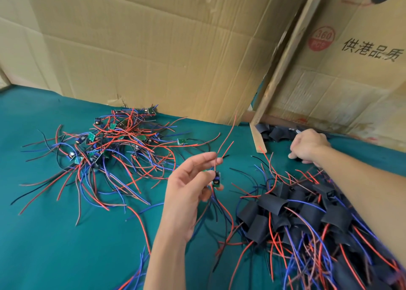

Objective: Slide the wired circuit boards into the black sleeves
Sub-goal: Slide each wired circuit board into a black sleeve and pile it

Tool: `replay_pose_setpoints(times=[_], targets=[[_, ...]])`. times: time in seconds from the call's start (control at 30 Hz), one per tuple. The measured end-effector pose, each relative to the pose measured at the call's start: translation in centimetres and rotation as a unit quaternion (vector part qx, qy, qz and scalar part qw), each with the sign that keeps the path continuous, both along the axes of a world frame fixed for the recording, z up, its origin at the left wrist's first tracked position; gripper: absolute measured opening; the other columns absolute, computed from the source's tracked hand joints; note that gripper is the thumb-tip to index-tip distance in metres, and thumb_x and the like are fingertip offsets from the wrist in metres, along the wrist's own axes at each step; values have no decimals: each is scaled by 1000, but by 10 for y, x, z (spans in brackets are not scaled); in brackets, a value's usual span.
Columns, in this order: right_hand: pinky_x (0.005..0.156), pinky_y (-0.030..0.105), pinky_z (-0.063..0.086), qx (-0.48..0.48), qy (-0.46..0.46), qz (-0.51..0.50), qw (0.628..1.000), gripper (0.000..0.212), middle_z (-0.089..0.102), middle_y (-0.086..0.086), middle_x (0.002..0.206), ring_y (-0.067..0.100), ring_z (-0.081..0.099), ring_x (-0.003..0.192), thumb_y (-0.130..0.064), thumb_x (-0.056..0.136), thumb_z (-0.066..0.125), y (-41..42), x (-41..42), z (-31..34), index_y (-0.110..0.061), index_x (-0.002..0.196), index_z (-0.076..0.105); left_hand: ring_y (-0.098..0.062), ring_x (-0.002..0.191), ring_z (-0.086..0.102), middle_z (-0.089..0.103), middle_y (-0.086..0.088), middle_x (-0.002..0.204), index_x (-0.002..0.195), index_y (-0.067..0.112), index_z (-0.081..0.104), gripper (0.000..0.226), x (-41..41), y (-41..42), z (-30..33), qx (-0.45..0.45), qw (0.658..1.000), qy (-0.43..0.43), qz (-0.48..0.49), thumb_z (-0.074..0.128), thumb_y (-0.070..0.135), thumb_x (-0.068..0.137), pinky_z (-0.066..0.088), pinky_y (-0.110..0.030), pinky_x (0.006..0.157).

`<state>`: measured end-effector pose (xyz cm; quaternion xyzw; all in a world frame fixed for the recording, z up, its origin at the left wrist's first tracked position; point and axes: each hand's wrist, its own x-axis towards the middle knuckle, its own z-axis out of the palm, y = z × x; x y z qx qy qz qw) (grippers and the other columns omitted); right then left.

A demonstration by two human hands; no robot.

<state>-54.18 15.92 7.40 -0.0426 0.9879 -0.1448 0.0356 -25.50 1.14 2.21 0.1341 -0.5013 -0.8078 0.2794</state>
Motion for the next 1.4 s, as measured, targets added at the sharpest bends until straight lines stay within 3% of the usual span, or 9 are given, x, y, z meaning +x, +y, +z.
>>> replay_pose_setpoints(times=[0.13, 0.47, 0.57, 0.63, 0.7, 0.8, 0.93, 1.2, 1.4], targets=[[77, 48, 64, -70, -42, -24, 996, 30, 69, 18, 105, 33, 72, 88, -4, 71, 92, 9, 0, -2, 0, 95, 74, -5, 70, 55, 75, -5, 115, 111, 17, 74, 36, 1, 0, 1, 5, 1000, 1, -2, 59, 12, 79, 34, -33, 65], [79, 30, 53, 13, -62, 68, 996, 25, 75, 8, 102, 30, 69, 98, -6, 67, 92, 7, 1, 8, -11, 87, 78, -5, 70, 58, 75, -4, 116, 113, 19, 73, 36, 1, -1, -1, -14, 1000, -4, 2, 60, 13, 80, 35, -36, 68], [82, 30, 56, 6, -62, 107, 992, 41, 68, 6, 107, 29, 66, 105, -3, 71, 89, -1, 10, 12, -17, 107, 76, -5, 70, 57, 75, -4, 116, 112, 20, 74, 35, 1, -1, -1, -15, 1000, -4, 0, 60, 14, 80, 34, -35, 66], [80, 41, 63, -89, -99, 117, 984, 44, 64, 10, 111, 32, 68, 101, 7, 76, 83, -9, 19, 17, -13, 114, 73, -4, 68, 57, 75, -4, 116, 112, 20, 74, 35, 1, -1, -2, -15, 1000, -2, -2, 60, 13, 80, 33, -35, 66], [79, 43, 64, -225, -125, 141, 956, 41, 66, 15, 108, 30, 69, 93, 15, 79, 76, -21, 33, 31, -9, 112, 70, -3, 67, 57, 75, -4, 116, 111, 21, 74, 35, 0, -1, -2, -16, 1000, 0, -5, 60, 13, 80, 33, -35, 67], [73, 37, 65, -464, -166, 188, 849, 37, 69, 21, 108, 26, 73, 81, 20, 81, 69, -44, 59, 56, -9, 103, 64, -5, 75, 59, 74, -4, 117, 112, 22, 74, 35, 0, -1, -2, -17, 1000, -3, -12, 61, 14, 80, 35, -46, 78], [76, 36, 63, -590, -209, 230, 745, 32, 73, 18, 100, 31, 77, 90, 11, 80, 74, -63, 85, 72, -4, 106, 63, -7, 77, 61, 74, -5, 117, 111, 23, 74, 36, -1, 0, -3, -20, 1000, -1, -16, 61, 13, 80, 33, -49, 80], [77, 36, 62, -648, -203, 191, 709, 29, 75, 17, 98, 33, 76, 92, 9, 85, 72, -69, 89, 65, 1, 111, 61, -7, 76, 61, 74, -5, 117, 111, 24, 74, 36, -2, -2, -5, -23, 1000, 7, -20, 61, 14, 80, 35, -49, 81], [75, 34, 63, -583, -227, 217, 749, 29, 73, 21, 103, 30, 76, 89, 7, 84, 73, -65, 102, 66, 1, 111, 63, -8, 76, 60, 74, -5, 118, 111, 23, 74, 35, -1, -2, -5, -23, 1000, 8, -17, 61, 14, 80, 34, -48, 80]])
